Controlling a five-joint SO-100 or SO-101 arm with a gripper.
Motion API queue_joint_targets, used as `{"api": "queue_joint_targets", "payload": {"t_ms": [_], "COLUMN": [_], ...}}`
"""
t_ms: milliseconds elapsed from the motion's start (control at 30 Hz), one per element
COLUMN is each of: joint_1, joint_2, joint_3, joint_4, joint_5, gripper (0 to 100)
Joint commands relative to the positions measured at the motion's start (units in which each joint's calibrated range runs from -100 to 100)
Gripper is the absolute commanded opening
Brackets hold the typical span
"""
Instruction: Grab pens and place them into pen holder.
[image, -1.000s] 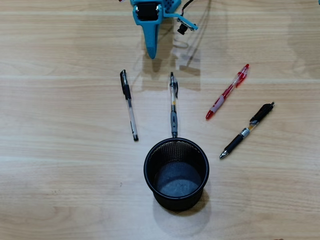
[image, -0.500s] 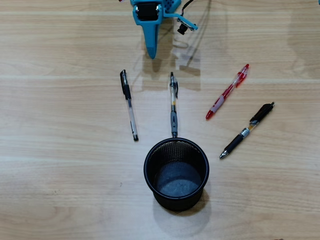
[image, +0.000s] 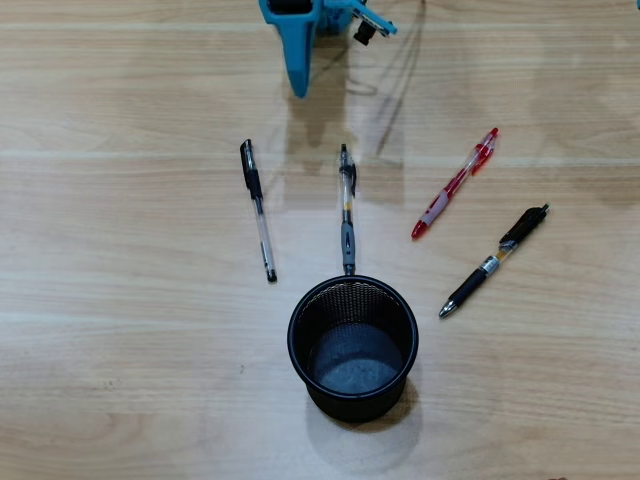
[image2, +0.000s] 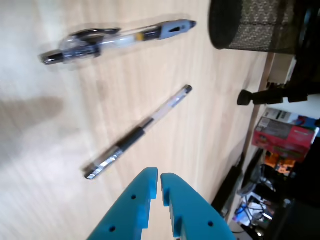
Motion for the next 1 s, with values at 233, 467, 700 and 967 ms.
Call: {"api": "queue_joint_targets", "payload": {"t_ms": [233, 467, 700, 967], "joint_1": [-0.2, 0.3, 2.4, 6.2], "joint_2": [9.7, 24.0, 43.1, 54.7], "joint_3": [-11.9, -24.4, -39.8, -48.6], "joint_4": [0.1, 2.7, 11.2, 14.3], "joint_5": [-0.3, -11.1, -25.9, -32.3], "gripper": [2, 2, 2, 2]}}
